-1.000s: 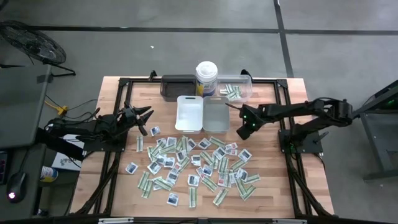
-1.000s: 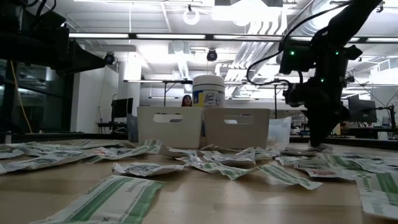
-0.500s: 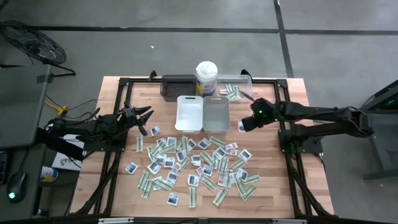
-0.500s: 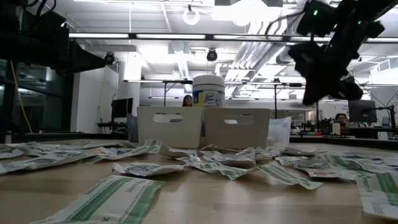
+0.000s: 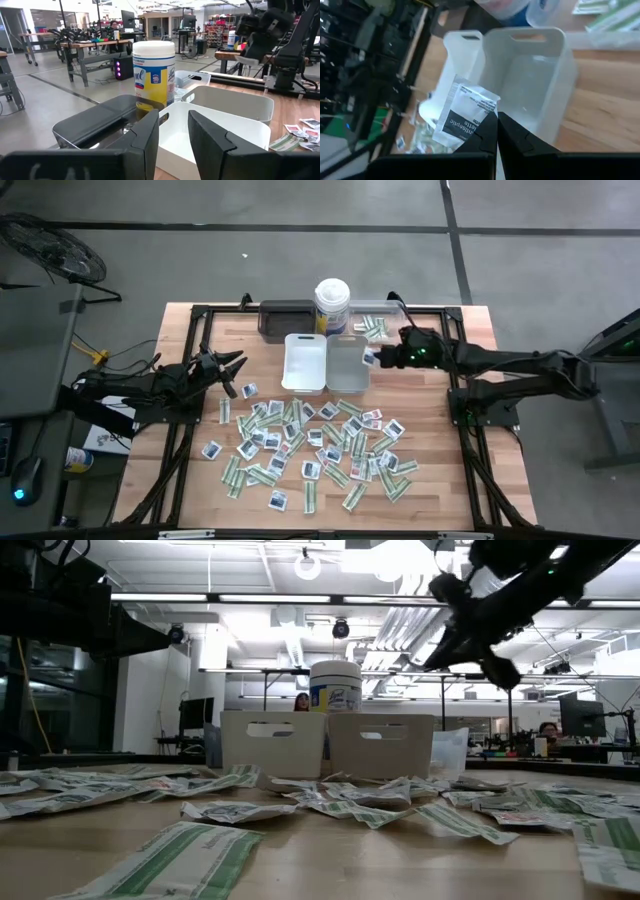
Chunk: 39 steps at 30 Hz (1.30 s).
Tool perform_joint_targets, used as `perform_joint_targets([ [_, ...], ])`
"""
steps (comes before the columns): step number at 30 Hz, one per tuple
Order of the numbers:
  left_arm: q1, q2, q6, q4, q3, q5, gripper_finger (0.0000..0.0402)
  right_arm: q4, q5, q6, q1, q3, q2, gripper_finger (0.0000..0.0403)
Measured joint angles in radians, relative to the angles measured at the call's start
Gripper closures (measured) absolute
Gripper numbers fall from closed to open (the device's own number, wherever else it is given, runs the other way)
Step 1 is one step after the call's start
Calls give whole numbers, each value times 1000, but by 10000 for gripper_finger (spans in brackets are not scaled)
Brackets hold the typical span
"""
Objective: Pick & Place First Aid Supplies
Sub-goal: Put the wipe into the gray bin
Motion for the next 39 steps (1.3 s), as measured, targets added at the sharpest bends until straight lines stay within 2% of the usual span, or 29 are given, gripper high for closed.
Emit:
perform_joint_targets([
  [3,0,0,0,0,0,0,300,19,11,-22,-1,62,87,403],
  [6,0,0,0,0,0,0,300,-50,-7,-85,-16,170,181,403],
  [15,0,0,0,0,0,0,300,-528,-53,-315,-114,538,423,403],
  [19,0,0,0,0,0,0,300,-665,-61,-422,-147,649,510,403],
  [28,0,0,0,0,0,0,300,-659,-181,-518,-156,687,668,403],
  [33,0,0,0,0,0,0,300,-647,-179,-558,-131,683,707,398],
  [36,0,0,0,0,0,0,300,-626,-180,-579,-122,683,703,376],
  [39,0,0,0,0,0,0,300,-632,-184,-605,-121,683,691,337],
])
